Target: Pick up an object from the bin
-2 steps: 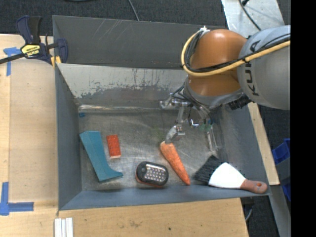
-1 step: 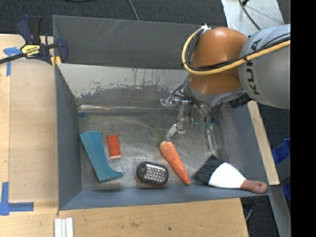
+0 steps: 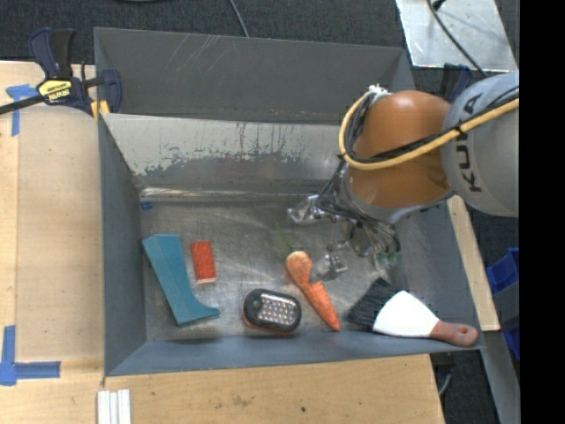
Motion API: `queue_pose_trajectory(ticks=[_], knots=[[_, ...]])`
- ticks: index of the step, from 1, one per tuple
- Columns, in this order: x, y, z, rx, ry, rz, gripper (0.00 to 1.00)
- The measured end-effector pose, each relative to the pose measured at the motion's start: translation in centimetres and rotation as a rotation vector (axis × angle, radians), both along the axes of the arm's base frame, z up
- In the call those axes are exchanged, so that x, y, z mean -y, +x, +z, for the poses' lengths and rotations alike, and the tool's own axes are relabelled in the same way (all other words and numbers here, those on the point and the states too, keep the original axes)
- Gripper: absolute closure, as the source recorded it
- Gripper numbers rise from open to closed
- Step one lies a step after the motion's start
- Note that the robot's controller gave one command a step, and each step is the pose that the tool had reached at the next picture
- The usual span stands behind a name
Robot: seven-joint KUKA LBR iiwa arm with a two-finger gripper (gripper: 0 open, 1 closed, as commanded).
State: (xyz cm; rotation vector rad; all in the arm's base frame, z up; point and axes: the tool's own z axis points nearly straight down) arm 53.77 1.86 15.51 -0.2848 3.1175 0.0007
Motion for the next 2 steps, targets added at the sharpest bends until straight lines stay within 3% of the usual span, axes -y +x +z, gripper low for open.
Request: queue_pose_trajectory(ticks=[1,2], knots=[[6.4,0.8,-0.8,-0.009,-0.003,0.226,0.0],[2.0,-0.7,-2.1,-0.007,-0.005,0.268,0.0]])
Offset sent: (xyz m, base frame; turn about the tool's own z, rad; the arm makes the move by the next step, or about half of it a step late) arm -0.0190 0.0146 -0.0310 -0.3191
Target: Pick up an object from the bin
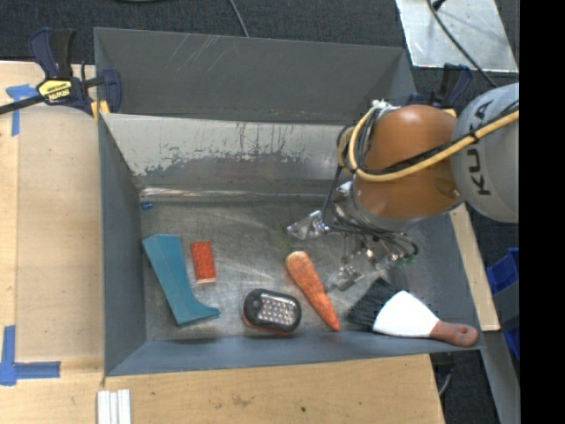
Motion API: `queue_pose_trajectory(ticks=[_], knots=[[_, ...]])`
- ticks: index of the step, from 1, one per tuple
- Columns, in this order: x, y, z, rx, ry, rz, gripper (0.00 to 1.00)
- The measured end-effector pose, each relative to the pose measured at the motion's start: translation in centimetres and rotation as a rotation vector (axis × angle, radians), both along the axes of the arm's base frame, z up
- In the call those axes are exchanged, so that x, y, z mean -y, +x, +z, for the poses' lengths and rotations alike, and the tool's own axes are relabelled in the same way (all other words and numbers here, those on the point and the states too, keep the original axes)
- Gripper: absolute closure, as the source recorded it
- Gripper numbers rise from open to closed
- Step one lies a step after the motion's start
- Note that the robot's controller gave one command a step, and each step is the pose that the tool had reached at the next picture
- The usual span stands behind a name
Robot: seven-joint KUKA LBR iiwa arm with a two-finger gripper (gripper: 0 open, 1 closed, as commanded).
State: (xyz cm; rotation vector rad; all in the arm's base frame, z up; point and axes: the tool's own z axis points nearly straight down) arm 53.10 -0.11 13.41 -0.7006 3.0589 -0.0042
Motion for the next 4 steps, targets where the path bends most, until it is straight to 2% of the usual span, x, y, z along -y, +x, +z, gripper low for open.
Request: queue_pose_trajectory(ticks=[1,2,3,4], knots=[[-1.5,-0.2,-0.5,-0.001,0.001,0.025,0.0],[-1.8,-0.2,-0.1,-0.017,0.004,0.048,0.0],[-2.0,2.2,1.6,0.017,0.0,0.097,0.0],[-2.1,2.8,-3.3,0.001,0.0,0.261,0.0]])
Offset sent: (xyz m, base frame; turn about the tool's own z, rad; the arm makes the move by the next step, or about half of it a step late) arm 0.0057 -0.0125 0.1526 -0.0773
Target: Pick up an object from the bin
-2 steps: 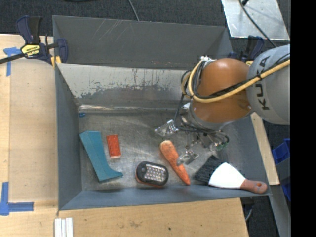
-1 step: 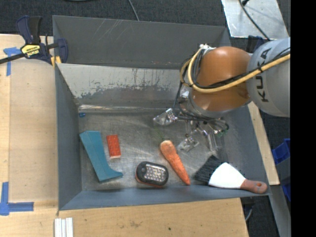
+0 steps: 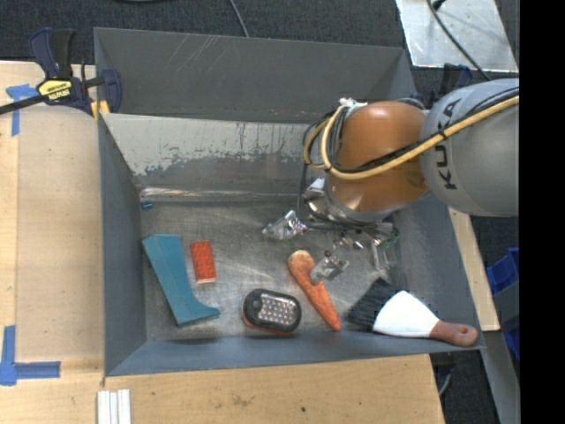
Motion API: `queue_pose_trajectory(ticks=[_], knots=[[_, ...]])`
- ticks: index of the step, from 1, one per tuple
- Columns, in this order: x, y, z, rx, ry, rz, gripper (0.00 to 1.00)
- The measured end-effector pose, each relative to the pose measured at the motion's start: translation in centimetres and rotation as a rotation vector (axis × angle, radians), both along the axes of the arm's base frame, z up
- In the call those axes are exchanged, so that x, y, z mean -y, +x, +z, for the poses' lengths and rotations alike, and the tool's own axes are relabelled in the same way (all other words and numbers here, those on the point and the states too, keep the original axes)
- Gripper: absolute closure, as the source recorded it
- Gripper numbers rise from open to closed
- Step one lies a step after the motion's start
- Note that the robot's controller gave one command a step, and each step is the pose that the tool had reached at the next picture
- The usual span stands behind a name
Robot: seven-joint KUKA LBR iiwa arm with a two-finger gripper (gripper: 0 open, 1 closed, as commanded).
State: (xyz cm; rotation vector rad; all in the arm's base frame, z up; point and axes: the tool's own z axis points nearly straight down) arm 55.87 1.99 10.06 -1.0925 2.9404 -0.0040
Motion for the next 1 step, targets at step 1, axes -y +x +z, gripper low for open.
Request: queue_pose_trajectory(ticks=[1], knots=[[1.67,1.24,-2.22,0.011,-0.009,0.323,1.0]])
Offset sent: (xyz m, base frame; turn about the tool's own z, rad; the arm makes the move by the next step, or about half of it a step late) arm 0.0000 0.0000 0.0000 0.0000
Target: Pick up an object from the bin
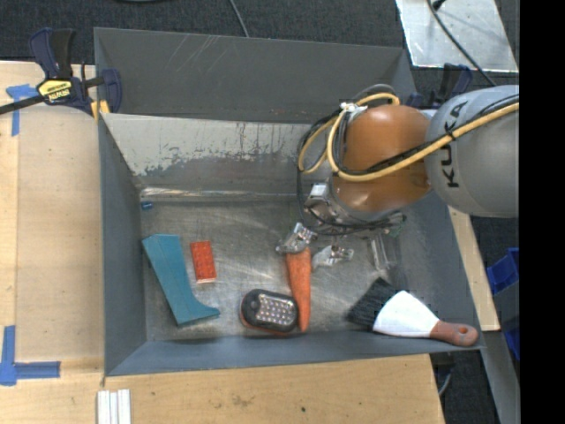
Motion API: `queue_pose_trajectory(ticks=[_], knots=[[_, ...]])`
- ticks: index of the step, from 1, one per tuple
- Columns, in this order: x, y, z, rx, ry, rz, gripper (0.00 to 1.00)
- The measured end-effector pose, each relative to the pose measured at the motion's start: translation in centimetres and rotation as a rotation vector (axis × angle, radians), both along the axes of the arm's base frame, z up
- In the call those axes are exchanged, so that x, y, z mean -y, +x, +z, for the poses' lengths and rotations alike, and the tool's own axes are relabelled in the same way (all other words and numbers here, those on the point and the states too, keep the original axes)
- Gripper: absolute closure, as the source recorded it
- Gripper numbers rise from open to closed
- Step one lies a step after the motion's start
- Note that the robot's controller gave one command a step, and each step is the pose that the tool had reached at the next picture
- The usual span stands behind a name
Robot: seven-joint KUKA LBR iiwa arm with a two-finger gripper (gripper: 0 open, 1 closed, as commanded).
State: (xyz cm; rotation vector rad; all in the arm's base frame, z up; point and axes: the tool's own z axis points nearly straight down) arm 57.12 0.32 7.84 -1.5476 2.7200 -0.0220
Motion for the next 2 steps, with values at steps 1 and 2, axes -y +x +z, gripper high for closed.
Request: queue_pose_trajectory(ticks=[1,2], knots=[[0.0,0.0,0.0,0.0,0.0,0.0,1.0],[-4.7,2.7,12.2,-0.016,0.005,0.415,1.0]])
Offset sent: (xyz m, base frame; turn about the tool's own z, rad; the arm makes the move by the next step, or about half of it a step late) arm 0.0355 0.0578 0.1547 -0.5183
